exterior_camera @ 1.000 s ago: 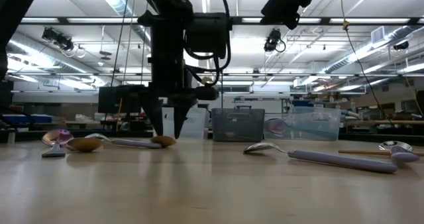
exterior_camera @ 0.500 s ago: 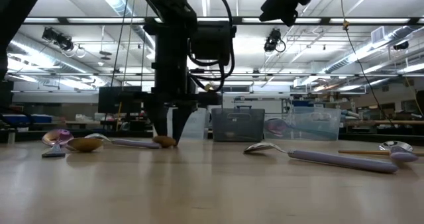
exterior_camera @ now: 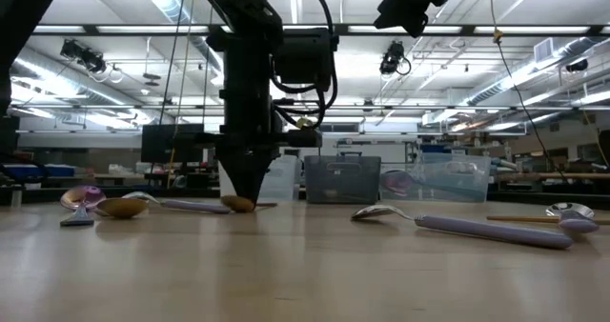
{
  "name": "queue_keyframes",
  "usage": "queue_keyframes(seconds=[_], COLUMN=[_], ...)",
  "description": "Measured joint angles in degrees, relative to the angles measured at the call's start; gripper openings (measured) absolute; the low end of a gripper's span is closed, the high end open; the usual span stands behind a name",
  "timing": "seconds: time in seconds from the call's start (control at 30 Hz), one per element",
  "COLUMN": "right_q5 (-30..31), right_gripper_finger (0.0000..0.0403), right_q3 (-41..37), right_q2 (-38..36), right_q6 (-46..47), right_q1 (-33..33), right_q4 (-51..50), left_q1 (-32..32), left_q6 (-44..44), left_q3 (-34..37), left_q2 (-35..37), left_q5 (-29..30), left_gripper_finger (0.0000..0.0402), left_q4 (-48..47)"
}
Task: Sort silverware by color (type)
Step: Put the gold spoon into the black bin
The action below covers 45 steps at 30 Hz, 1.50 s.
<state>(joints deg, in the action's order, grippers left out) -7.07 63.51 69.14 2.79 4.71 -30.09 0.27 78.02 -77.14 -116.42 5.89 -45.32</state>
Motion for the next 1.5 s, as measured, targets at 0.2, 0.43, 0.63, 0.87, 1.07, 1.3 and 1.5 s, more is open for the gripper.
queue_keyframes(seconds=[0.2, 0.43, 0.63, 0.87, 1.07, 1.3, 1.5], right_q5=[3.52, 4.91, 5.90, 5.99, 7.55, 18.88, 22.57], right_gripper_finger=[0.0155, 0.0155, 0.0155, 0.0155, 0.0155, 0.0155, 0.0155], right_q3=[0.00, 0.00, 0.00, 0.00, 0.00, 0.00, 0.00], right_q2=[-1.23, -1.77, -1.75, 0.13, 2.09, 0.85, -0.17], right_q6=[0.00, -0.46, -1.27, -0.48, 3.44, 8.71, 11.23], right_q1=[0.00, 0.13, 0.30, 2.32, 4.38, 8.22, 11.46], right_q4=[0.71, 1.74, 3.67, 6.63, 6.58, 6.43, 5.99], left_q1=[-0.44, 2.22, 9.35, 21.31, 31.03, 34.94, 31.01], left_q6=[-0.68, -4.70, -13.06, -27.90, -34.44, -33.85, -27.78], left_q3=[0.08, -0.03, -0.03, -0.11, -0.18, -0.12, -0.14], left_q2=[6.85, 15.56, 20.85, 20.77, 20.58, 19.54, 14.96], left_q5=[-1.20, 2.18, 6.60, 2.83, -3.31, -9.13, -6.66], left_gripper_finger=[0.0012, 0.0011, 0.0011, 0.0011, 0.0011, 0.0011, 0.0011], left_q4=[1.44, 3.88, 5.58, 6.40, 14.13, 26.43, 40.55])
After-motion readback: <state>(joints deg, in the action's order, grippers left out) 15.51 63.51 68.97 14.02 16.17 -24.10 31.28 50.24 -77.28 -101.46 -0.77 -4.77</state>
